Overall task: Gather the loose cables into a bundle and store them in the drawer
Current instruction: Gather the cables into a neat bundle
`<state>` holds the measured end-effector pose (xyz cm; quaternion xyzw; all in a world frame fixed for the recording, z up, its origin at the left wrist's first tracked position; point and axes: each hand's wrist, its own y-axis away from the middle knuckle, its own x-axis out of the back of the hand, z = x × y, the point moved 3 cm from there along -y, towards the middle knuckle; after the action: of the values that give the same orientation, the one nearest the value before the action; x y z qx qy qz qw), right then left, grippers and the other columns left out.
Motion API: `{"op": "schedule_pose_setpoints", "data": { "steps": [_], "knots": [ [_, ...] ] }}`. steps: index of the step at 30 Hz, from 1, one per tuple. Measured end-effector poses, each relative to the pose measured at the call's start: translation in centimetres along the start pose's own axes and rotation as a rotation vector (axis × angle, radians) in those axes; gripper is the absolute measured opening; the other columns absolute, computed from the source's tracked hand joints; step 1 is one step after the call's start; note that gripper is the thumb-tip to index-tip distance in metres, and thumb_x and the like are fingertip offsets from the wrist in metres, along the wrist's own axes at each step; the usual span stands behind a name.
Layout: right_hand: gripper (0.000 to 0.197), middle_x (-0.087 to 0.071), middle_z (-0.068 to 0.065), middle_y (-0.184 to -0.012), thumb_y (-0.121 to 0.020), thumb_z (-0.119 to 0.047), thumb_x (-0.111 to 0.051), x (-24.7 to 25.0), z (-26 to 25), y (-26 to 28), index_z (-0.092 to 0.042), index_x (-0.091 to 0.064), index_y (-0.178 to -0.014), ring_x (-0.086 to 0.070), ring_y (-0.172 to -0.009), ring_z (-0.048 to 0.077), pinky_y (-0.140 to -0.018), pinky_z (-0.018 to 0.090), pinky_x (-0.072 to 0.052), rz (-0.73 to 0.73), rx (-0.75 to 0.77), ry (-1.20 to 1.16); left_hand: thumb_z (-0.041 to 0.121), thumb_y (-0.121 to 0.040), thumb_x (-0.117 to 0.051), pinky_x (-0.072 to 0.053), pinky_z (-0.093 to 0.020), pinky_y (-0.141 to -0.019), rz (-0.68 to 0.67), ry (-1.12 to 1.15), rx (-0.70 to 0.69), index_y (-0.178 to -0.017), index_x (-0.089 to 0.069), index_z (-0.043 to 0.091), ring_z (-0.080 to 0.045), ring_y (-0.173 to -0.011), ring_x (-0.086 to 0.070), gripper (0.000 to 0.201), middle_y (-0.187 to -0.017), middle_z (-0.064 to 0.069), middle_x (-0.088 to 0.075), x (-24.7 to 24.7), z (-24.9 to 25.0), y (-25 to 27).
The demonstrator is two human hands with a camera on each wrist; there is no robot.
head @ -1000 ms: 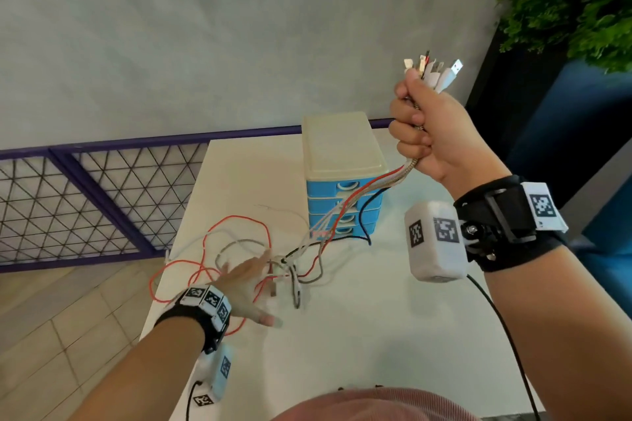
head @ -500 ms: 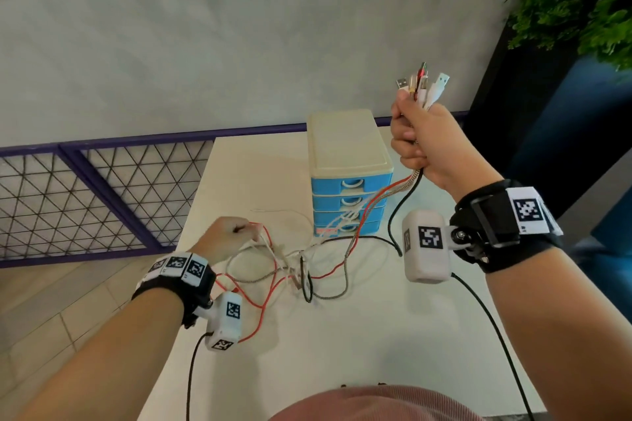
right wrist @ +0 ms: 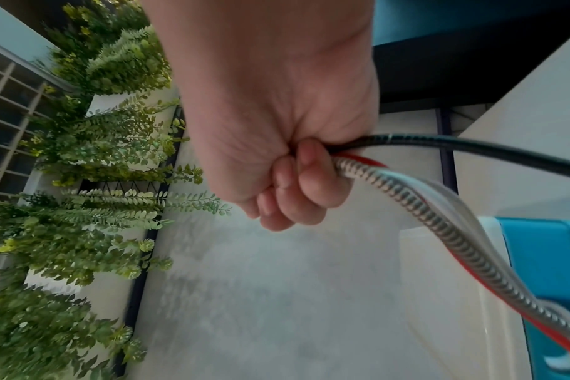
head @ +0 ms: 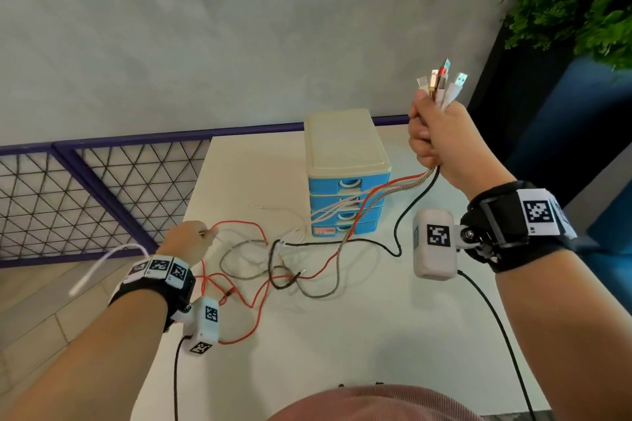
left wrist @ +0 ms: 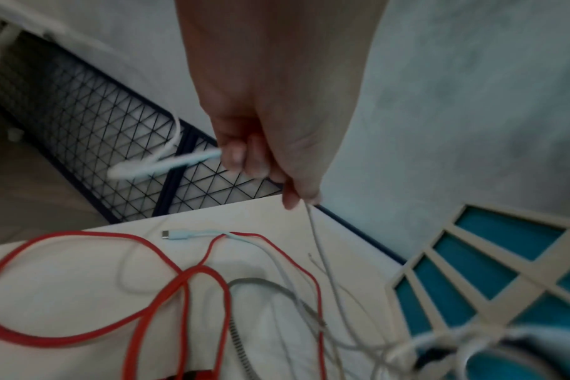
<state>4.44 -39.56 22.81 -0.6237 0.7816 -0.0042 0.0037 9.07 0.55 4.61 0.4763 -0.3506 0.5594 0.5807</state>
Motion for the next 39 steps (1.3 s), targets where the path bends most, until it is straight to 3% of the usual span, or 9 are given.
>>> {"op": "schedule_pose_setpoints", "data": {
  "steps": [4, 8, 11, 15, 18, 22, 29, 33, 39],
  "knots": [
    [0.033, -0.030, -0.005, -0.052, -0.102, -0.038, -0.040, -2.3, 0.2, 0.3, -0.019, -0.046, -0.077, -0.023, -0.035, 0.005, -0.033, 0.012, -0.017, -0.164, -0.041, -0.173, 0.034, -0.097, -0.046, -0.031, -0.026, -0.052, 0.012, 0.194, -0.190, -0.081, -0.066, 0.008, -0.019, -0.057, -0.049, 0.037, -0.062, -0.001, -0.052, 0.9, 3.6, 0.3],
    [0.031, -0.029, -0.007, -0.052, -0.102, -0.039, -0.040, -5.2, 0.9, 0.9, -0.019, -0.044, -0.078, -0.021, -0.034, 0.003, -0.031, 0.011, -0.015, -0.348, -0.124, -0.277, 0.036, -0.097, -0.045, -0.038, -0.025, -0.094, 0.006, 0.215, -0.421, -0.118, -0.063, 0.018, -0.016, -0.111, -0.053, 0.033, -0.115, -0.003, -0.057, 1.2, 8.9, 0.9],
    [0.031, -0.029, -0.006, -0.053, -0.103, -0.037, -0.039, -7.2, 1.6, 1.4, -0.019, -0.042, -0.079, -0.021, -0.034, 0.003, -0.031, 0.013, -0.014, -0.419, -0.161, -0.332, 0.061, -0.090, -0.034, -0.032, -0.026, -0.110, -0.073, 0.511, -0.628, -0.122, -0.060, 0.022, -0.008, -0.123, -0.047, 0.056, -0.128, 0.003, -0.055, 2.8, 15.7, 4.8],
    [0.031, -0.032, -0.004, -0.054, -0.103, -0.035, -0.041, -8.7, 2.5, 1.7, -0.017, -0.045, -0.078, -0.027, -0.036, 0.005, -0.032, 0.016, -0.022, -0.368, -0.163, -0.368, 0.064, -0.091, -0.028, -0.037, -0.019, -0.102, -0.430, 0.663, -0.724, -0.108, -0.061, 0.040, -0.001, -0.115, -0.054, 0.045, -0.118, 0.019, -0.061, 2.9, 22.4, 9.8],
    [0.029, -0.040, -0.004, -0.054, -0.103, -0.032, -0.042, -8.6, 2.6, 1.5, -0.016, -0.045, -0.079, -0.037, -0.039, 0.008, -0.036, 0.019, -0.033, -0.296, -0.136, -0.419, 0.044, -0.097, -0.043, -0.049, -0.030, -0.083, -0.429, 0.767, -0.738, -0.083, -0.066, 0.011, -0.018, -0.079, -0.063, 0.042, -0.082, -0.005, -0.068, 2.6, 23.7, 10.3],
    [0.016, -0.045, -0.006, -0.057, -0.103, -0.023, -0.042, -7.8, 3.0, 1.2, -0.012, -0.052, -0.097, -0.039, -0.043, 0.005, -0.037, 0.016, -0.035, -0.211, -0.138, -0.582, 0.029, -0.099, -0.044, -0.038, -0.014, -0.051, -0.434, 0.911, -0.691, -0.070, -0.051, 0.016, -0.005, -0.047, -0.042, 0.033, -0.055, 0.006, -0.046, 2.5, 23.8, 10.3],
    [0.059, -0.033, -0.005, -0.059, -0.090, -0.068, -0.038, -7.3, 3.5, 0.7, -0.013, -0.048, -0.107, -0.024, -0.039, 0.004, -0.032, 0.016, -0.015, -0.233, -0.288, -0.533, 0.052, -0.097, -0.013, -0.040, -0.014, -0.052, -0.528, 0.972, -0.669, -0.070, -0.049, 0.010, -0.012, -0.050, -0.039, 0.062, -0.060, -0.006, -0.038, 3.2, 24.6, 11.6],
    [0.046, -0.033, -0.005, -0.060, -0.099, -0.056, -0.032, -7.1, 3.8, 0.6, -0.013, -0.048, -0.096, -0.025, -0.039, 0.005, -0.031, 0.017, -0.021, -0.276, -0.251, -0.570, 0.028, -0.105, -0.019, -0.034, -0.017, -0.056, -0.491, 0.911, -0.726, -0.073, -0.044, 0.012, -0.008, -0.055, -0.035, 0.043, -0.063, -0.001, -0.035, 2.7, 24.6, 11.8],
    [0.038, -0.040, -0.006, -0.058, -0.099, -0.048, -0.041, -7.5, 3.4, 0.6, -0.013, -0.051, -0.091, -0.041, -0.045, 0.007, -0.043, 0.021, -0.039, -0.273, -0.164, -0.538, 0.024, -0.105, -0.022, -0.033, -0.009, -0.053, -0.458, 0.915, -0.698, -0.080, -0.042, 0.010, -0.002, -0.050, -0.033, 0.035, -0.062, 0.004, -0.031, 2.5, 24.7, 11.8]
  ]
}}
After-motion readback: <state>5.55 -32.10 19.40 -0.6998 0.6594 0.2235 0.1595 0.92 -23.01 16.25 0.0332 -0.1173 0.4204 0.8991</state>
